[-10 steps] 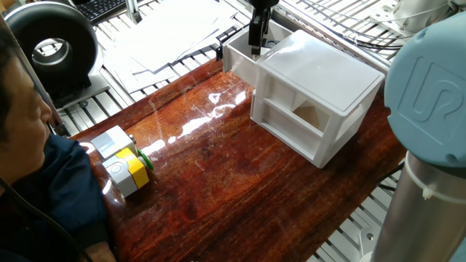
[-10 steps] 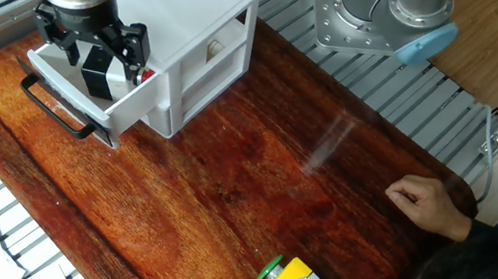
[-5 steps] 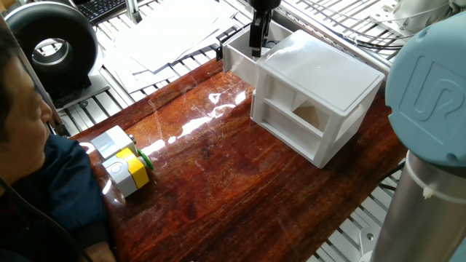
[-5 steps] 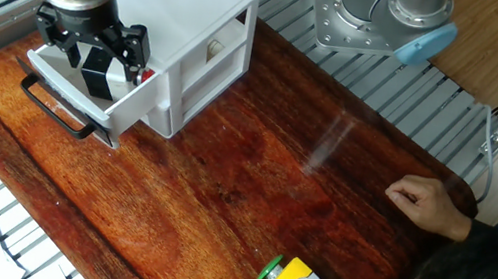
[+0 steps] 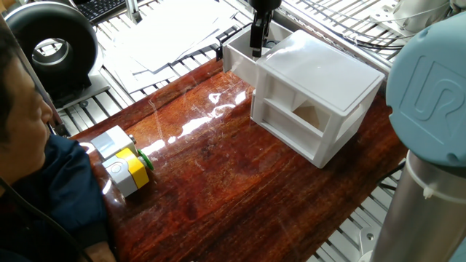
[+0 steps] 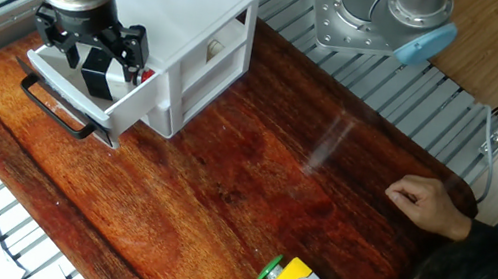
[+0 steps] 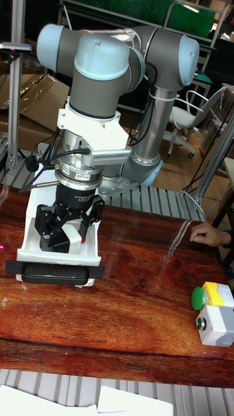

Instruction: Take something out of a drawer

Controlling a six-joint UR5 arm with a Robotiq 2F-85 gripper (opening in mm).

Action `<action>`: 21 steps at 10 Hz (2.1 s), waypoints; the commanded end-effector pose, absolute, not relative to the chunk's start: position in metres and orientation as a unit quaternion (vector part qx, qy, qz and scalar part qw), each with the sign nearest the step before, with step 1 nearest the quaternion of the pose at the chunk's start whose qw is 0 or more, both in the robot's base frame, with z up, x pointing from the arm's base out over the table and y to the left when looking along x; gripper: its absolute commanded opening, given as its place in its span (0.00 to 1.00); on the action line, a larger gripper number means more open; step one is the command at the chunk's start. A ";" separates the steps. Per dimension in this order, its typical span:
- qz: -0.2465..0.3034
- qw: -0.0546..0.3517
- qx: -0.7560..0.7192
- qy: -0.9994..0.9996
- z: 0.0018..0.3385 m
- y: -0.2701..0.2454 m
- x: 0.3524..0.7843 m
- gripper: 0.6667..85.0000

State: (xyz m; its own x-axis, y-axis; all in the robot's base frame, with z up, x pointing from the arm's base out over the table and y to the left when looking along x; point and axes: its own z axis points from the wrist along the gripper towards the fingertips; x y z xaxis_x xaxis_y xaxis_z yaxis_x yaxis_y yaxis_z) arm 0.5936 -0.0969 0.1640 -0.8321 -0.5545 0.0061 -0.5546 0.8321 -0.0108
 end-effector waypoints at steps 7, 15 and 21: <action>0.006 0.003 0.272 -0.962 0.163 -0.098 0.593 0.59; 0.028 0.010 0.242 -0.970 0.172 -0.097 0.605 0.00; 0.033 -0.037 0.250 -0.967 0.177 -0.084 0.638 0.00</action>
